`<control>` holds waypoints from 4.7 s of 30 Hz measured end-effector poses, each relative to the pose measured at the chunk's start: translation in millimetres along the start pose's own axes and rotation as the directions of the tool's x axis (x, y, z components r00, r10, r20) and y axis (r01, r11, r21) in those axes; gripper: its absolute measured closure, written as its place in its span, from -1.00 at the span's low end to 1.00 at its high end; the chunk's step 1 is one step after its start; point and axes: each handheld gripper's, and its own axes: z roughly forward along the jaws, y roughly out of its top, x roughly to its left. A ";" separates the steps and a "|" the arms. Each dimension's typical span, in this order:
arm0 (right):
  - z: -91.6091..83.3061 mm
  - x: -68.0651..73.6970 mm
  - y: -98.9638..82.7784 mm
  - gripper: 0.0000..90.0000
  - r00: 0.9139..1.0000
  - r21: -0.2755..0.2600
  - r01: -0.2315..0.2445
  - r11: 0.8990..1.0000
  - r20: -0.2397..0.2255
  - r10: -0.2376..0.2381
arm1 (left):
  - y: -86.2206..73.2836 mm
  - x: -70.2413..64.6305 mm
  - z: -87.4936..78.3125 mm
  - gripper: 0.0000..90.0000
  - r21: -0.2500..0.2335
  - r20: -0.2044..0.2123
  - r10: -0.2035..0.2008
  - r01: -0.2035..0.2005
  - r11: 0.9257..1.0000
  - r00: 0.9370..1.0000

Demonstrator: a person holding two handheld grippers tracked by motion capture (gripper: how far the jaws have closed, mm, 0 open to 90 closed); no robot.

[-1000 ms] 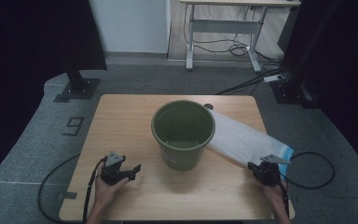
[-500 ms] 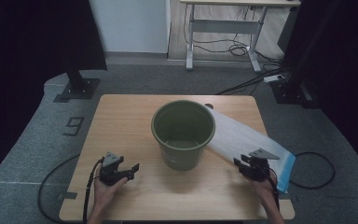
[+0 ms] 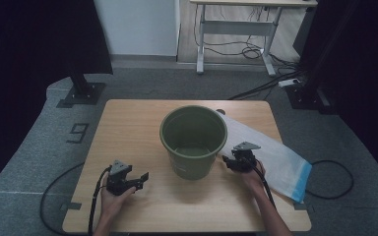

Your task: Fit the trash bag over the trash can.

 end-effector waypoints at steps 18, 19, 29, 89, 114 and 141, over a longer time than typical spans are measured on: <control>-0.9 -12.0 -8.3 0.96 0.997 0.053 -0.022 0.998 -0.067 0.025 | -3.7 5.8 -9.3 -0.58 -0.006 -0.031 -0.009 0.009 1.000 0.999; -4.2 -12.3 -11.4 0.96 0.998 0.048 -0.021 0.999 -0.060 0.024 | -3.7 5.8 -9.3 -0.58 -0.006 -0.031 -0.009 0.009 1.000 0.999; -56.9 -13.7 -46.1 0.96 0.996 0.038 -0.058 0.998 -0.062 0.060 | -4.2 6.3 -11.2 -0.58 -0.004 -0.036 -0.015 0.015 1.000 0.999; -63.2 -13.7 26.7 0.96 0.976 -0.274 -0.218 0.937 -0.059 0.210 | -4.9 16.0 -12.7 -0.56 0.005 -0.012 -0.042 0.042 0.999 0.999; -164.7 -13.6 103.5 0.96 0.975 -0.545 -0.202 0.814 -0.030 0.222 | -4.0 19.8 -16.4 -0.53 -0.028 -0.025 -0.050 0.050 0.998 0.998; -137.1 71.5 112.1 0.96 0.975 -0.440 -0.116 0.891 -0.224 0.017 | -4.4 22.8 -18.2 -0.53 -0.023 -0.007 -0.065 0.065 0.998 0.998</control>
